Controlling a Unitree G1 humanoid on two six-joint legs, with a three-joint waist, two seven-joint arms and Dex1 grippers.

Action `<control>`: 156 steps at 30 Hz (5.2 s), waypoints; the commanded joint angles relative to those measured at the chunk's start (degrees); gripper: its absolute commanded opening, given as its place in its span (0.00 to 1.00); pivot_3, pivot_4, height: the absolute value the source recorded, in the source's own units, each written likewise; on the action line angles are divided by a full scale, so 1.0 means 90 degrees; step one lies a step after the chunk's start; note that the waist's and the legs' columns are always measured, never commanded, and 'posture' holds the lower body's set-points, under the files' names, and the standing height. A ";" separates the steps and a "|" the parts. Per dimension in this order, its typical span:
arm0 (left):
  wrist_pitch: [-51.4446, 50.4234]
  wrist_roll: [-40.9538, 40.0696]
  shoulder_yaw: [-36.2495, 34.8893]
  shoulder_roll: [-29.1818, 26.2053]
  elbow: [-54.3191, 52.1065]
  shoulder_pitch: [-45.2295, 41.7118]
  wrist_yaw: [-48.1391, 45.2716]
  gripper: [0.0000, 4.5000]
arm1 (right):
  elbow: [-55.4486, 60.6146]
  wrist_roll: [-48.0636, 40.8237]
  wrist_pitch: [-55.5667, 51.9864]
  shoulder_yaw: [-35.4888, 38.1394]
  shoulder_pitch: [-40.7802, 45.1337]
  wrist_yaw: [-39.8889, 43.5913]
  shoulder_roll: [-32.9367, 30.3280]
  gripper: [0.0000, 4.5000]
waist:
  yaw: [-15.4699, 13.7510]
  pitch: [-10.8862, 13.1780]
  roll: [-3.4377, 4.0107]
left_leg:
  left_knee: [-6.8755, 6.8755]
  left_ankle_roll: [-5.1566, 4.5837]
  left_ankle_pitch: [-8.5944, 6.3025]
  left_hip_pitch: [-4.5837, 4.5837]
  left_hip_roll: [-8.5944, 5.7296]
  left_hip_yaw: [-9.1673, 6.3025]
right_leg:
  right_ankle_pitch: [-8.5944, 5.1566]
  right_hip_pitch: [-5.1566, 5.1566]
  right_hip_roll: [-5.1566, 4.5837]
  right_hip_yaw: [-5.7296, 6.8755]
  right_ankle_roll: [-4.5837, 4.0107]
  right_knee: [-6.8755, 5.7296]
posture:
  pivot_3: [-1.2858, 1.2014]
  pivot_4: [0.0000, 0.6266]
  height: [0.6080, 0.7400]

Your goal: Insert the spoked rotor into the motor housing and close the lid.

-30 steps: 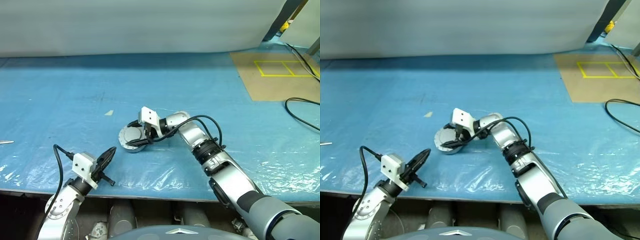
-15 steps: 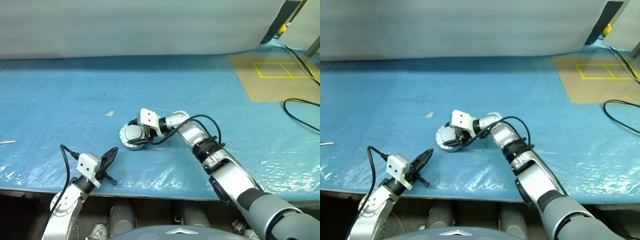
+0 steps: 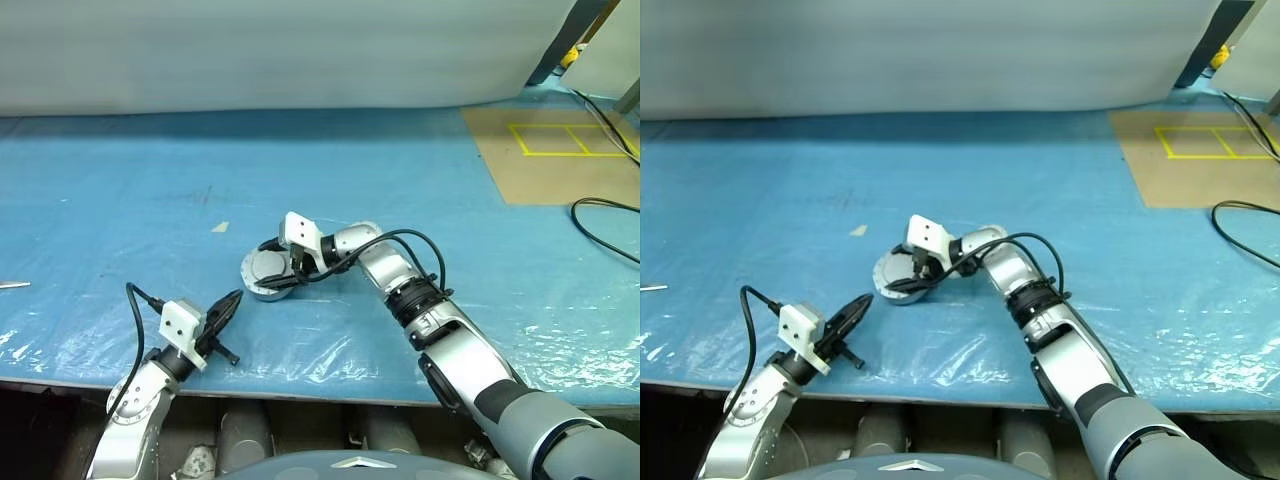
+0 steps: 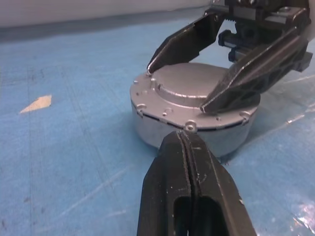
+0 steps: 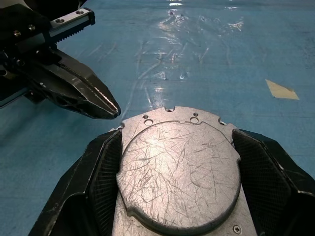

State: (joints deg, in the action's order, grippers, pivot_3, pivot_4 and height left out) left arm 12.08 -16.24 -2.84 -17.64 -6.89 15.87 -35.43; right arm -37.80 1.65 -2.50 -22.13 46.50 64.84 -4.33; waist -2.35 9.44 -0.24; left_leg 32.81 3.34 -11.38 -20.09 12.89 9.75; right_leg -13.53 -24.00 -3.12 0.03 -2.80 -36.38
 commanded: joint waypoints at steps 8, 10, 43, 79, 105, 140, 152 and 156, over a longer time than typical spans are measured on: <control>0.0004 -0.0081 0.0005 0.0020 -0.0037 -0.0138 -0.0008 0.00 | -0.0294 0.0566 0.0316 -0.0448 -0.0198 -0.0087 -0.0214 0.71 | 0.0000 0.0000 0.0000 | 0.0000 0.0000 0.0000 0.0008 0.0000 0.0003 | 0.0000 0.0001 -0.0001 -0.0004 0.0000 -0.0004 | 0.52 0.24 1.00; -0.0004 -0.0079 0.0011 0.0017 -0.0043 -0.0136 -0.0007 0.00 | -0.0302 0.0503 0.0222 -0.0446 -0.0222 -0.0052 -0.0206 0.71 | 0.0001 -0.0001 0.0001 | -0.0001 0.0000 0.0000 0.0010 0.0000 0.0003 | 0.0000 0.0002 -0.0001 -0.0004 0.0001 -0.0004 | 0.52 0.24 1.00; -0.1374 0.0675 0.0490 -0.0548 -0.0281 -0.0704 0.0223 0.00 | -0.0075 0.0073 -0.0045 -0.0125 -0.0156 0.0080 -0.0133 1.00 | -0.0016 -0.0035 0.0030 | -0.0010 0.0000 0.0000 0.0008 -0.0014 0.0003 | -0.0004 0.0005 -0.0019 -0.0006 0.0008 0.0000 | 0.52 0.24 1.00; -0.1305 0.0654 0.0491 -0.0522 -0.0286 -0.0796 0.0126 0.00 | 0.0919 -0.1368 -0.3509 0.1042 -0.0174 0.0166 -0.0614 1.00 | -0.0025 -0.0032 0.0029 | -0.0066 0.0000 0.0002 -0.0032 -0.0009 0.0012 | 0.0000 -0.0009 -0.0010 0.0013 0.0006 0.0088 | 0.52 0.24 1.00; -0.1163 0.0726 0.0431 -0.0544 -0.0111 -0.0908 0.0209 0.00 | 0.0529 -0.3056 -0.9174 0.3493 0.0326 -0.2318 0.0509 0.51 | -0.0021 -0.0032 0.0033 | -0.0078 0.0031 0.0015 -0.0006 -0.0006 0.0014 | 0.0000 0.0001 -0.0003 0.0009 0.0008 0.0090 | 0.52 0.24 1.00; -0.2666 -0.3154 -0.1829 0.1481 -0.0362 -0.1637 0.1613 0.12 | 0.1316 -0.4266 -0.8062 0.4458 0.0025 -0.3200 0.1146 0.26 | -0.0040 -0.0010 0.0010 | -0.0074 0.0039 0.0014 -0.0055 -0.0003 0.0016 | 0.0003 -0.0031 0.0003 0.0011 0.0012 0.0097 | 0.52 0.24 1.00; -0.3261 -0.4801 -0.2177 0.1878 -0.0528 -0.1996 0.1963 0.99 | 0.1113 -0.4679 -0.7408 0.4938 0.0237 -0.3611 0.1365 0.26 | -0.0068 0.0001 -0.0008 | -0.0073 0.0040 0.0013 -0.0069 0.0002 0.0011 | 0.0016 -0.0037 0.0004 0.0025 0.0032 0.0101 | 0.52 0.24 1.00; -0.3922 -0.5558 -0.2225 0.1850 -0.0373 -0.2175 0.2411 0.99 | 0.1146 -0.4743 -0.7407 0.4802 0.0247 -0.3482 0.1322 0.26 | -0.0060 0.0002 -0.0008 | -0.0073 0.0041 0.0013 -0.0071 0.0000 0.0010 | 0.0019 -0.0036 0.0005 0.0024 0.0038 0.0103 | 0.52 0.24 1.00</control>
State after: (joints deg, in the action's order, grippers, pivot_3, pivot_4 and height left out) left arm -20.87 -62.96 -22.34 -0.59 -9.32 -2.74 -15.09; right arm -29.27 -37.40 -69.74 21.44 46.41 31.28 6.45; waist -2.90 9.45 -0.32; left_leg 32.16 3.71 -11.26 -20.74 12.89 9.83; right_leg -13.34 -24.33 -3.07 0.26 -2.44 -35.46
